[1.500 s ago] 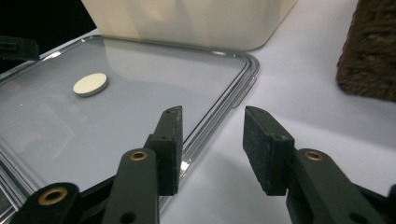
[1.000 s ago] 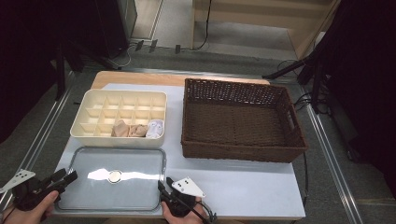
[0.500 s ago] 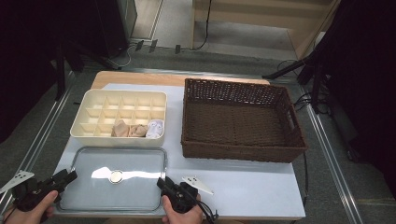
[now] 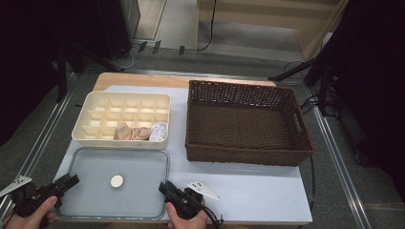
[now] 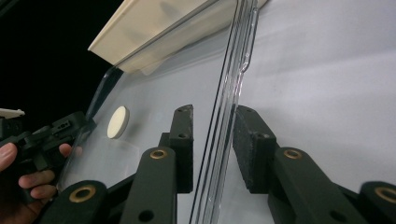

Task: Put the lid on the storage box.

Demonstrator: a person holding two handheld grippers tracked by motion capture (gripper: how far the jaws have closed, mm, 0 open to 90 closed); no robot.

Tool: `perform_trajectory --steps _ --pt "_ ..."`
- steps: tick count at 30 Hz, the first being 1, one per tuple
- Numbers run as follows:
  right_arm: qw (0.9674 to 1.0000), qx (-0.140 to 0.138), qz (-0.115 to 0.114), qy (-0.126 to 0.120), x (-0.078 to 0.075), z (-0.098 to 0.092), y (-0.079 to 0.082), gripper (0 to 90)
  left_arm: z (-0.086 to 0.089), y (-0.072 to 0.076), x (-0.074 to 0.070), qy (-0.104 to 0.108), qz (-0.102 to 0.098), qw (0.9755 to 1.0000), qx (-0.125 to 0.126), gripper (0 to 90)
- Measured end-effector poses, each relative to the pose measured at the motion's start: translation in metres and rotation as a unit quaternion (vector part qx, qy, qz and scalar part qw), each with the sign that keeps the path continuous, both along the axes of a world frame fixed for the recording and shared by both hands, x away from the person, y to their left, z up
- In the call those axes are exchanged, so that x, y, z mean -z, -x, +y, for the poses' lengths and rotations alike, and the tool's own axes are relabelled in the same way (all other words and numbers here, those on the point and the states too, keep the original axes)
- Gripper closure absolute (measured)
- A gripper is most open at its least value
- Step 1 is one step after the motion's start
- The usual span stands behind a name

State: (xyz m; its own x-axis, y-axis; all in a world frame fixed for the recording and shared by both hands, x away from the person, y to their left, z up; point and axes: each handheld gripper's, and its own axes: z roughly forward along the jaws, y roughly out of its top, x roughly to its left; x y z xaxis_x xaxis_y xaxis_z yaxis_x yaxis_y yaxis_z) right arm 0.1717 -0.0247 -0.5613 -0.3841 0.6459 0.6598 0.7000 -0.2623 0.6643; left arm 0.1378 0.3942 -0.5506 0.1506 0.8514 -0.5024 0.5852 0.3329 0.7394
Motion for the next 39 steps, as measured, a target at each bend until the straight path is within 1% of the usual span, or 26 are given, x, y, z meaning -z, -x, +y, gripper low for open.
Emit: perform_trajectory --steps 2,4,5,6,8,9,13,15,17,18,19,20,21,23,25,27,28,29,30,32,35,36,37,38,39 --pt "1.0000 0.001 -0.007 0.001 -0.001 0.000 0.001 71.1 0.001 0.002 -0.001 0.008 -0.005 0.9999 -0.004 55.1" --pt "0.9996 0.002 -0.028 0.006 -0.003 0.001 0.004 71.0 0.003 0.003 -0.002 0.028 -0.013 0.9994 -0.013 58.1" --pt "0.9994 0.002 -0.034 0.005 -0.003 0.001 0.004 71.1 0.004 0.004 -0.003 0.037 -0.016 0.9990 -0.017 59.7" --pt "0.9994 0.000 -0.035 0.002 -0.004 0.001 0.005 71.6 0.004 0.004 -0.004 0.040 -0.018 0.9989 -0.019 60.8" --pt "0.9994 0.001 -0.034 -0.003 -0.006 0.000 0.005 72.7 0.004 0.005 -0.004 0.042 -0.021 0.9987 -0.019 61.5" --pt "0.9994 0.003 -0.032 -0.009 -0.007 -0.001 0.005 73.4 0.003 0.005 -0.006 0.044 -0.026 0.9985 -0.019 61.6" --pt "0.9993 0.012 -0.032 -0.018 -0.012 -0.003 0.004 74.8 0.001 0.004 -0.010 0.044 -0.029 0.9985 -0.015 61.8" --pt "0.9993 0.013 -0.030 -0.018 -0.013 -0.003 0.003 75.0 0.000 0.003 -0.012 0.045 -0.032 0.9984 -0.015 61.8" --pt "0.9990 0.020 -0.036 -0.016 -0.017 -0.004 0.000 75.2 -0.001 0.000 -0.016 0.039 -0.039 0.9984 -0.015 61.8" --pt "0.9990 0.020 -0.036 -0.016 -0.017 -0.004 0.000 75.2 -0.001 0.000 -0.016 0.039 -0.039 0.9984 -0.015 61.8" --pt "0.9987 0.023 -0.045 -0.011 -0.020 -0.003 -0.002 75.2 -0.002 -0.002 -0.020 0.036 -0.044 0.9982 -0.017 61.8" --pt "0.9987 0.023 -0.045 -0.011 -0.020 -0.003 -0.002 75.2 -0.002 -0.002 -0.020 0.036 -0.044 0.9982 -0.017 61.8" --pt "0.9984 0.026 -0.049 -0.012 -0.024 -0.003 -0.005 75.1 -0.002 -0.005 -0.024 0.035 -0.046 0.9982 -0.016 61.8" --pt "0.9983 0.027 -0.051 -0.014 -0.027 -0.002 -0.007 75.1 -0.002 -0.008 -0.029 0.034 -0.051 0.9980 -0.017 61.8" --pt "0.9980 0.030 -0.053 -0.017 -0.030 -0.001 -0.011 75.0 -0.001 -0.010 -0.031 0.037 -0.054 0.9977 -0.017 62.2" --pt "0.9976 0.036 -0.056 -0.021 -0.035 0.000 -0.017 74.8 0.001 -0.015 -0.037 0.047 -0.062 0.9968 -0.016 63.7" --pt "0.9975 0.037 -0.056 -0.023 -0.036 0.001 -0.019 74.8 0.001 -0.017 -0.040 0.047 -0.062 0.9968 -0.017 63.8" --pt "0.9975 0.037 -0.056 -0.023 -0.036 0.001 -0.019 74.8 0.002 -0.021 -0.043 0.043 -0.064 0.9969 -0.016 63.8" --pt "0.9975 0.040 -0.052 -0.026 -0.041 0.002 -0.026 74.8 0.003 -0.027 -0.047 0.039 -0.065 0.9970 -0.015 64.0" --pt "0.9974 0.043 -0.051 -0.028 -0.044 0.004 -0.031 74.8 0.004 -0.035 -0.050 0.037 -0.065 0.9970 -0.017 63.9" --pt "0.9971 0.048 -0.054 -0.025 -0.048 0.008 -0.040 74.8 0.006 -0.047 -0.054 0.033 -0.063 0.9973 -0.018 63.2" --pt "0.9971 0.048 -0.054 -0.025 -0.048 0.008 -0.040 74.8 0.006 -0.047 -0.054 0.033 -0.063 0.9973 -0.018 63.0" --pt "0.9971 0.051 -0.052 -0.025 -0.050 0.010 -0.046 74.7 0.007 -0.054 -0.056 0.029 -0.063 0.9974 -0.020 62.8" --pt "0.9971 0.051 -0.052 -0.025 -0.050 0.010 -0.046 74.7 0.007 -0.054 -0.056 0.029 -0.063 0.9974 -0.020 62.8" --pt "0.9969 0.054 -0.052 -0.024 -0.051 0.012 -0.052 74.6 0.007 -0.058 -0.057 0.027 -0.063 0.9975 -0.019 62.7"
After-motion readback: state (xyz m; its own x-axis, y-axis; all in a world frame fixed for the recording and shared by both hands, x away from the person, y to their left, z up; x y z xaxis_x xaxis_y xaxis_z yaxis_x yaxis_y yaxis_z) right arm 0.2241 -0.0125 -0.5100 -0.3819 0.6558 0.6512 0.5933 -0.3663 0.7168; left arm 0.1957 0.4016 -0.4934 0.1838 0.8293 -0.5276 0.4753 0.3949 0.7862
